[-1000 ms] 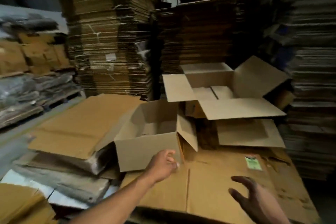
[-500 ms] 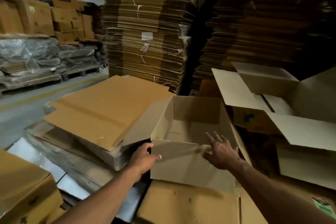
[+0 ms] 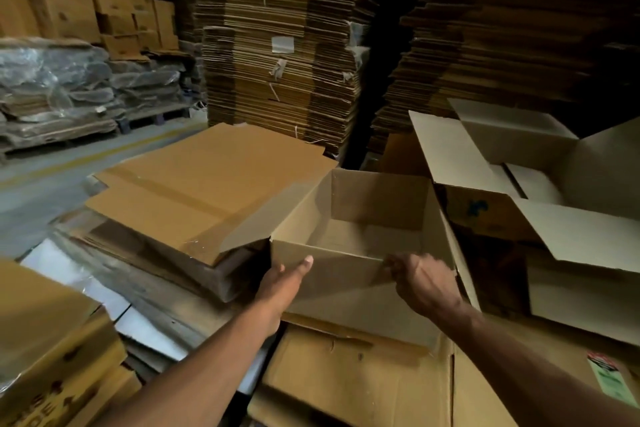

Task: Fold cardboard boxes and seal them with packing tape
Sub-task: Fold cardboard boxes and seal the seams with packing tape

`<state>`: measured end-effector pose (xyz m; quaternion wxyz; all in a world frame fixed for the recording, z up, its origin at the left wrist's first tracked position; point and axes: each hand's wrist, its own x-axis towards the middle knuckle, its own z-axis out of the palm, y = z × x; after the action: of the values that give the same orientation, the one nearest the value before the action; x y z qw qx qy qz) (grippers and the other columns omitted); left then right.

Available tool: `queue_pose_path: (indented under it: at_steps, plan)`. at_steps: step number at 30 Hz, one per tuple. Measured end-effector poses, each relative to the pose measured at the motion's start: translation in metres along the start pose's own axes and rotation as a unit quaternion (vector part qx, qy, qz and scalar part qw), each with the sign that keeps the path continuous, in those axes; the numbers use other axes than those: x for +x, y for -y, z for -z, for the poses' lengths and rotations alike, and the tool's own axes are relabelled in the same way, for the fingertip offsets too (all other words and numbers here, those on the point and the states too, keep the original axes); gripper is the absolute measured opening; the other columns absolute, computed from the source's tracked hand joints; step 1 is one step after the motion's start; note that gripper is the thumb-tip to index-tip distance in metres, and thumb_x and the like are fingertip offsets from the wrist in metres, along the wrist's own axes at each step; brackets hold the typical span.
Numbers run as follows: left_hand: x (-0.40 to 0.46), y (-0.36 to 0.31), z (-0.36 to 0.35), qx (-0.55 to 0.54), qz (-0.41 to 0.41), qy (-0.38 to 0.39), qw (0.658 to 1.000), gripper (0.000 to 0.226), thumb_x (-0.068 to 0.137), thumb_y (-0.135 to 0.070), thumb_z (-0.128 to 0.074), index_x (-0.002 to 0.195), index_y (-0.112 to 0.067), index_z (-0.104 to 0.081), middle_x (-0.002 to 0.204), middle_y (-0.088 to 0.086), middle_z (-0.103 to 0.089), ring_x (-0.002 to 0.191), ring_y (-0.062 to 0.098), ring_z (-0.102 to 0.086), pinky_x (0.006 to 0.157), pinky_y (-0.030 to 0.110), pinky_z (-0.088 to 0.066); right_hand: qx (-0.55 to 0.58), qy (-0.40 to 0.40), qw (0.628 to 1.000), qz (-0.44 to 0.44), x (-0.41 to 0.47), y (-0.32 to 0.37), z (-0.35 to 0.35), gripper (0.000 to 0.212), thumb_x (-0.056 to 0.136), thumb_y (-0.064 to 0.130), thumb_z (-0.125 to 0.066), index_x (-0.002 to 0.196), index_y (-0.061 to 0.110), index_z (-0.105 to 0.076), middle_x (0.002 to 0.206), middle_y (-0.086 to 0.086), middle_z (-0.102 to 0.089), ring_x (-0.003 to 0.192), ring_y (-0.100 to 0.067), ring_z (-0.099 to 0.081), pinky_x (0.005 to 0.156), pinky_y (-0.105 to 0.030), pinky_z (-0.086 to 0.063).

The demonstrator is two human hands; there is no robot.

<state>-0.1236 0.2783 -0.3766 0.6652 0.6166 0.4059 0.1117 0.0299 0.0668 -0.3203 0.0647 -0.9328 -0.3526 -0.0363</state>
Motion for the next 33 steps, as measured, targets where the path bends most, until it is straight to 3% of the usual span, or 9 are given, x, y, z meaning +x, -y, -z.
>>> queue_pose_path:
  at_steps: [3, 6, 10, 13, 18, 22, 27, 31, 33]
  plan:
    - [-0.034, -0.004, 0.001, -0.046, 0.016, -0.041, 0.998, 0.097, 0.078, -0.068, -0.077, 0.156, -0.031, -0.032, 0.150, 0.001, -0.047, 0.135, 0.029, -0.047, 0.112, 0.045, -0.040, -0.023, -0.016, 0.997, 0.069, -0.034, 0.019, 0.028, 0.021, 0.104, 0.039, -0.050, 0.120, 0.040, -0.064, 0.097, 0.009, -0.070, 0.078, -0.015, -0.069, 0.061, -0.030, -0.054]
    - [-0.067, -0.003, 0.001, -0.096, 0.060, -0.082, 0.990, 0.127, 0.052, -0.081, -0.084, 0.153, -0.033, -0.024, 0.147, 0.007, -0.045, 0.125, 0.035, -0.051, 0.107, 0.057, -0.046, -0.024, -0.019, 0.993, 0.110, -0.072, 0.038, 0.056, 0.022, 0.107, 0.036, -0.047, 0.124, 0.038, -0.061, 0.101, 0.011, -0.068, 0.072, -0.007, -0.057, 0.055, -0.021, -0.041]
    - [-0.131, 0.010, 0.005, -0.153, 0.112, -0.123, 0.974, 0.137, 0.042, -0.086, -0.084, 0.152, -0.043, -0.016, 0.147, 0.010, -0.043, 0.127, 0.039, -0.049, 0.105, 0.065, -0.043, -0.019, 0.007, 0.990, 0.138, -0.139, 0.059, 0.086, 0.024, 0.109, 0.036, -0.043, 0.127, 0.035, -0.060, 0.098, 0.009, -0.066, 0.073, -0.008, -0.064, 0.063, -0.026, -0.056]
    - [-0.183, 0.029, 0.017, -0.155, 0.121, -0.129, 0.972, 0.142, 0.024, -0.095, -0.080, 0.147, -0.048, -0.026, 0.142, 0.007, -0.051, 0.122, 0.036, -0.055, 0.099, 0.062, -0.050, -0.018, 0.012, 0.988, 0.150, -0.196, 0.071, 0.104, 0.023, 0.108, 0.033, -0.043, 0.125, 0.034, -0.059, 0.090, 0.008, -0.062, 0.074, -0.014, -0.064, 0.067, -0.032, -0.058]
    - [-0.304, 0.047, 0.044, -0.179, 0.116, -0.139, 0.967, 0.130, 0.037, -0.083, -0.087, 0.146, -0.039, -0.031, 0.131, 0.011, -0.055, 0.115, 0.037, -0.055, 0.099, 0.063, -0.048, -0.014, 0.014, 0.984, 0.175, -0.291, 0.096, 0.132, 0.025, 0.107, 0.028, -0.044, 0.126, 0.034, -0.058, 0.095, 0.006, -0.066, 0.074, -0.015, -0.060, 0.063, -0.032, -0.052]
    - [-0.369, 0.086, 0.067, -0.177, 0.141, -0.119, 0.967, 0.140, 0.031, -0.089, -0.086, 0.149, -0.034, -0.036, 0.129, 0.012, -0.059, 0.114, 0.038, -0.056, 0.094, 0.061, -0.047, 0.026, 0.025, 0.978, 0.206, -0.362, 0.110, 0.132, 0.023, 0.106, 0.030, -0.046, 0.125, 0.034, -0.059, 0.094, 0.008, -0.062, 0.077, -0.014, -0.062, 0.063, -0.030, -0.053]
    - [-0.435, 0.102, 0.091, -0.148, 0.122, -0.125, 0.973, 0.125, 0.043, -0.083, -0.088, 0.149, -0.039, -0.038, 0.131, 0.008, -0.060, 0.119, 0.036, -0.057, 0.106, 0.068, -0.042, 0.086, 0.036, 0.976, 0.195, -0.431, 0.125, 0.125, 0.025, 0.107, 0.034, -0.044, 0.127, 0.034, -0.059, 0.102, 0.005, -0.065, 0.087, -0.014, -0.066, 0.074, -0.032, -0.059]
    - [-0.478, 0.097, 0.124, -0.145, 0.170, -0.110, 0.969, 0.108, 0.071, -0.071, -0.080, 0.156, -0.028, -0.029, 0.150, 0.018, -0.048, 0.141, 0.049, -0.038, 0.111, 0.083, -0.018, 0.172, 0.069, 0.973, 0.135, -0.482, 0.173, 0.110, 0.023, 0.106, 0.028, -0.045, 0.118, 0.029, -0.065, 0.105, 0.004, -0.069, 0.091, -0.013, -0.068, 0.080, -0.034, -0.059]
    - [-0.482, 0.106, 0.147, -0.135, 0.202, -0.084, 0.966, 0.119, 0.063, -0.081, -0.074, 0.157, -0.022, -0.032, 0.156, 0.021, -0.043, 0.145, 0.050, -0.033, 0.112, 0.083, -0.012, 0.207, 0.089, 0.968, 0.114, -0.495, 0.210, 0.095, 0.022, 0.104, 0.029, -0.050, 0.117, 0.030, -0.067, 0.102, 0.007, -0.070, 0.087, -0.010, -0.067, 0.077, -0.032, -0.059]
